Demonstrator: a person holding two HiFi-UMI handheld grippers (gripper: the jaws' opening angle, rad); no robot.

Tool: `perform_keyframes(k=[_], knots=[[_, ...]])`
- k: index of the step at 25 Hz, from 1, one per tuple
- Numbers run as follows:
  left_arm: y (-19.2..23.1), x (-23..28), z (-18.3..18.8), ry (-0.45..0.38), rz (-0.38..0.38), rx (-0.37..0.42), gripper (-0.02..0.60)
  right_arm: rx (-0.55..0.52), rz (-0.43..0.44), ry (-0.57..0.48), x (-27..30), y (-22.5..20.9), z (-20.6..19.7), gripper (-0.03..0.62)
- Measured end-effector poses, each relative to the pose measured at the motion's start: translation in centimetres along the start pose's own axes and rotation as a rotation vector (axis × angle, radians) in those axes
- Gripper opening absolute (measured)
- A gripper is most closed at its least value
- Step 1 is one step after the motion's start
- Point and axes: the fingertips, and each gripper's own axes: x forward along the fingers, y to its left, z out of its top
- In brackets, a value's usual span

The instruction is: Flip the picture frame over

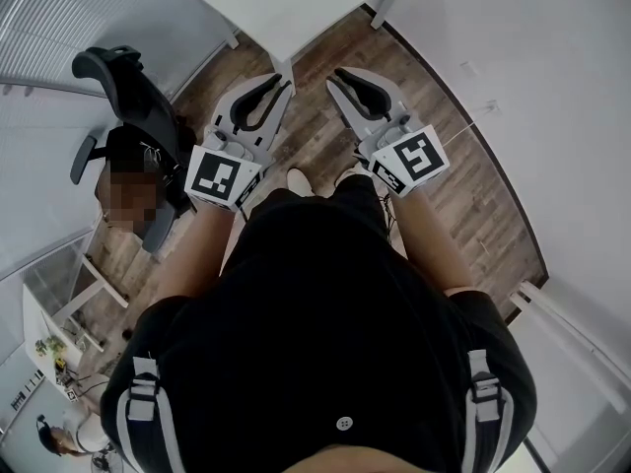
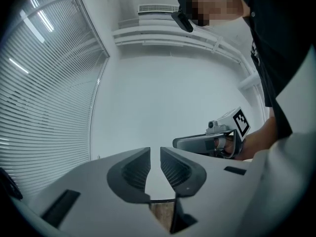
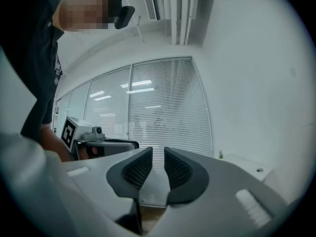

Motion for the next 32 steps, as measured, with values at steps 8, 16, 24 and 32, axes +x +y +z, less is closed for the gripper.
perform_keyframes(k=[8,16,24,32], knots=[[0.4,-0.4,0.0,-0.004,0.038,0.002,0.204,-0.002,-0.028,0.007,-0.4,-0.5,-0.1,0.235],[1.0,0.2,0.1,0.002,0.084,-0.008,0.332,-0.001,-0.027,0.034,-0.7,-1.8,0.2,0.364],[1.3,3.1,0.1,0.015,0.101,-0.026,0.341,0.012,-0.021,0.044,-1.0,-5.1,0.5,0.377],[1.6,7.7,-0.1,0.031,0.130,-0.023,0.339,0.022,0.002,0.045,-0.9,-10.4,0.4,0.379]])
